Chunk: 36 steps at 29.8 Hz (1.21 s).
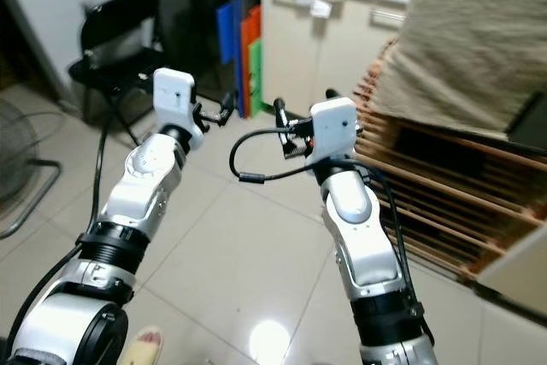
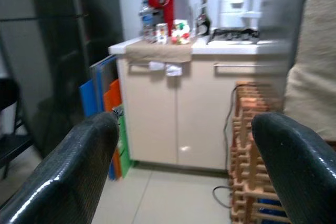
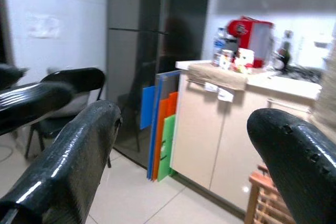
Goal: Restocking fridge
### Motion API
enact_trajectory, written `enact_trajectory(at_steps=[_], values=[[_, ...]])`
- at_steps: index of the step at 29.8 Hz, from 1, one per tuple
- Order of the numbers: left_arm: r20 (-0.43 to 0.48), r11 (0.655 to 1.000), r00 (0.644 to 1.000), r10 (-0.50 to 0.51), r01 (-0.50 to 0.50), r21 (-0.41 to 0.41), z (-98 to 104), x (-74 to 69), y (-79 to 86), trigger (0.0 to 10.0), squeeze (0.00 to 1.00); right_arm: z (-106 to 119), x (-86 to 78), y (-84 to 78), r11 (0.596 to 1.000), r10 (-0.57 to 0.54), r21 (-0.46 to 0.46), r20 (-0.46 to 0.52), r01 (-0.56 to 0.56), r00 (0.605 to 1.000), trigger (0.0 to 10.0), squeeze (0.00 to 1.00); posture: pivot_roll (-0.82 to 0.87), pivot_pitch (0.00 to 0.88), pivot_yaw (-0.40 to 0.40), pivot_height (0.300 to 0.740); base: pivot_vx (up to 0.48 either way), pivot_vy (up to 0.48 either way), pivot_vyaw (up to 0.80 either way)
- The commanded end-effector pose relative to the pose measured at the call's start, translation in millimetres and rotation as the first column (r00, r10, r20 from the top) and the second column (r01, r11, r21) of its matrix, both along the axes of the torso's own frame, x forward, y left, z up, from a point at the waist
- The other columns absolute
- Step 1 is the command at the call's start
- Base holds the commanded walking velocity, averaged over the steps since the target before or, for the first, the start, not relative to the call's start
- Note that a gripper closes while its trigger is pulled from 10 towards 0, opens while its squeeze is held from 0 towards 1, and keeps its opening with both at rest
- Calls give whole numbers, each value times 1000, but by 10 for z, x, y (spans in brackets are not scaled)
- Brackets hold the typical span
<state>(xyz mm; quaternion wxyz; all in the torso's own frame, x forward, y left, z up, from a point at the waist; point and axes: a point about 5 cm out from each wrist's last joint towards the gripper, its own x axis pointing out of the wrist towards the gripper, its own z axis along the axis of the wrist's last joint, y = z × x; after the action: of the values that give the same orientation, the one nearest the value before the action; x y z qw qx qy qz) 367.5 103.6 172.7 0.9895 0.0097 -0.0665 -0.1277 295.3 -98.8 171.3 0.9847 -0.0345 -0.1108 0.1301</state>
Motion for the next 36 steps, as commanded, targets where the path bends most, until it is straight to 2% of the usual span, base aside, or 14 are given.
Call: enact_trajectory(at_steps=[1, 3, 5, 9, 11, 13, 15, 17, 19, 24, 31, 34, 35, 36], values=[[5, 1000, 1000, -25, 25, 7, 25, 0, -99, 10000, 0, 109, -40, 79, 999, 27, -31, 45, -25, 999, 10000, 0, -126, 0, 50, 740, 416, 0, 0], [1, 1000, 1000, -26, 26, 9, 15, -3, -115, 10000, 0, 166, -26, 77, 999, 31, -41, 72, -28, 997, 10000, 0, -128, 0, 49, 740, 416, 240, 0], [-9, 999, 999, -39, 39, -2, -2, -9, -148, 10000, 0, 203, 53, -16, 999, -8, -38, 75, 10, 997, 10000, 0, -126, 0, 38, 740, 422, 0, 0], [-4, 999, 999, -42, 42, -7, 5, -6, -164, 10000, 0, 242, 72, -20, 998, -15, -53, 87, 20, 996, 10000, 0, -125, 0, 31, 740, 426, 0, 0], [-6, 999, 999, -42, 42, -12, 4, -4, -169, 10000, 0, 281, 24, 136, 997, 72, 17, 70, -73, 995, 10000, 0, -118, 0, 27, 740, 428, 0, 0], [-9, 999, 999, -37, 37, -16, 5, 1, -165, 10000, 0, 350, -46, 321, 985, 171, -43, 119, -167, 978, 10000, 0, -111, 0, 26, 740, 428, 0, 0], [-10, 999, 999, -31, 31, -12, 7, 6, -161, 10000, 0, 457, 33, 294, 989, 141, 29, 137, -146, 980, 10000, 0, -100, 0, 18, 740, 428, 0, 0], [-8, 999, 1000, -30, 30, -10, 15, 4, -147, 10000, 0, 588, 105, 306, 988, 132, 62, 156, -143, 979, 10000, 0, -85, 0, 10, 740, 428, 0, 0], [-4, 1000, 1000, -24, 24, -18, 30, 11, -128, 10000, 0, 683, 107, 353, 984, 154, 60, 193, -168, 969, 10000, 0, -67, 0, 3, 740, 424, 0, 0], [1, 1000, 1000, 4, -4, -22, 40, 22, -83, 10000, 0, 651, 113, 364, 979, 196, 14, 192, -203, 962, 10000, 0, -56, 0, -12, 740, 426, 0, 0], [-2, 999, 999, 35, -35, -22, 21, 21, -11, 10000, 0, 597, 162, 225, 981, 191, -5, 166, -192, 968, 10000, 0, -44, 0, -37, 740, 426, 0, 0], [-16, 998, 998, 63, -63, -13, -31, 12, 86, 10000, 0, 556, 139, 85, 985, 175, -13, 149, -175, 973, 10000, 0, -52, 0, -33, 740, 425, 0, 0], [-16, 998, 998, 63, -63, -13, -31, 12, 86, 10000, 0, 556, 139, 85, 985, 175, -13, 149, -175, 973, 10000, 0, -52, 0, -33, 740, 428, 0, 0], [-20, 997, 997, 73, -73, -10, -52, 6, 131, 10000, 0, 533, 115, -1, 986, 163, -8, 142, -164, 976, 10000, 0, -50, 0, -32, 740, 428, 0, 0]])
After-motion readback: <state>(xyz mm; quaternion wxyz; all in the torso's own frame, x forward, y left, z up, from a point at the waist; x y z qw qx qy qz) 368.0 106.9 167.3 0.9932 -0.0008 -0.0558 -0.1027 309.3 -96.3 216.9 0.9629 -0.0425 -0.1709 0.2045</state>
